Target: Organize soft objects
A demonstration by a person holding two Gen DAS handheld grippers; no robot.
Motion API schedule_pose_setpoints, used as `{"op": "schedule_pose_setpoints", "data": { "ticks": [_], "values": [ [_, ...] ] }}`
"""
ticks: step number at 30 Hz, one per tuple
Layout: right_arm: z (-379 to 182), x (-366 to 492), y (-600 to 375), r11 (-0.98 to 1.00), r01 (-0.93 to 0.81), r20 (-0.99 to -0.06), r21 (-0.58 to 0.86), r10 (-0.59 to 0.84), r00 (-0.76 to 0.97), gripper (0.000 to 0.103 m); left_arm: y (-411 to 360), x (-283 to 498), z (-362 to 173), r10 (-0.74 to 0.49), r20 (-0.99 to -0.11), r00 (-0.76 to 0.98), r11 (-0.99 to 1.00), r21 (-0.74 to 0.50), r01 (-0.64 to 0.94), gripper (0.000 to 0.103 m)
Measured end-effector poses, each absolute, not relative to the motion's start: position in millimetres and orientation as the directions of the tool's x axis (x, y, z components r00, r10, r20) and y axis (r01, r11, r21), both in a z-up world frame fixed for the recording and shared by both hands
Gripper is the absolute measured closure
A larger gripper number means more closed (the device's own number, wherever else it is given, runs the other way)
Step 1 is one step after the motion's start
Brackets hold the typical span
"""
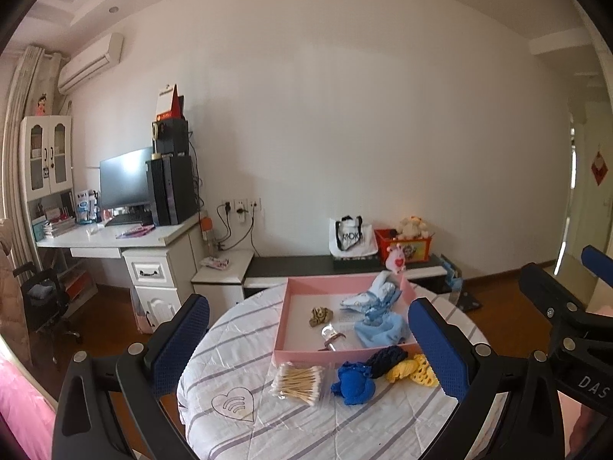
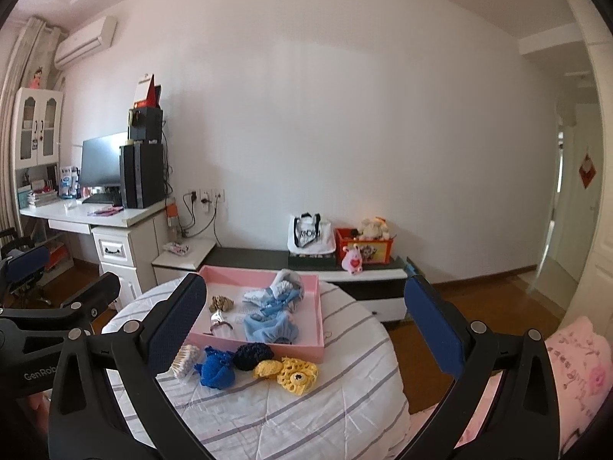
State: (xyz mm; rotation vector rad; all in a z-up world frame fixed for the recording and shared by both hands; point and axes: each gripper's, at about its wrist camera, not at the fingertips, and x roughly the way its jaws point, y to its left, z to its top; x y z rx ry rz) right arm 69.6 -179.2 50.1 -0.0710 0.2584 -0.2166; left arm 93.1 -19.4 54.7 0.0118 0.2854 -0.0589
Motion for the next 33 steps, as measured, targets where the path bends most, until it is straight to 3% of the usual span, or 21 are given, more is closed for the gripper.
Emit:
{"op": "schedule_pose_setpoints", "data": {
  "ticks": [15, 33],
  "values": [
    [57.6, 48.6, -176.2, 0.973, 0.210, -0.183, -0.096, -0.225, 0.957, 0.000, -28.8, 68.5, 47.1, -0.032, -0.205, 0.978, 0.999, 0.024, 0.038, 0.000],
    [53.2, 51.2, -180.0, 0.973, 0.210, -0.205, -0.093, -0.225, 0.952, 0.000, -27.5, 71.7, 45.1, -0.034, -0.231, 0.972, 0.999, 0.023, 0.041, 0.000]
  ]
}}
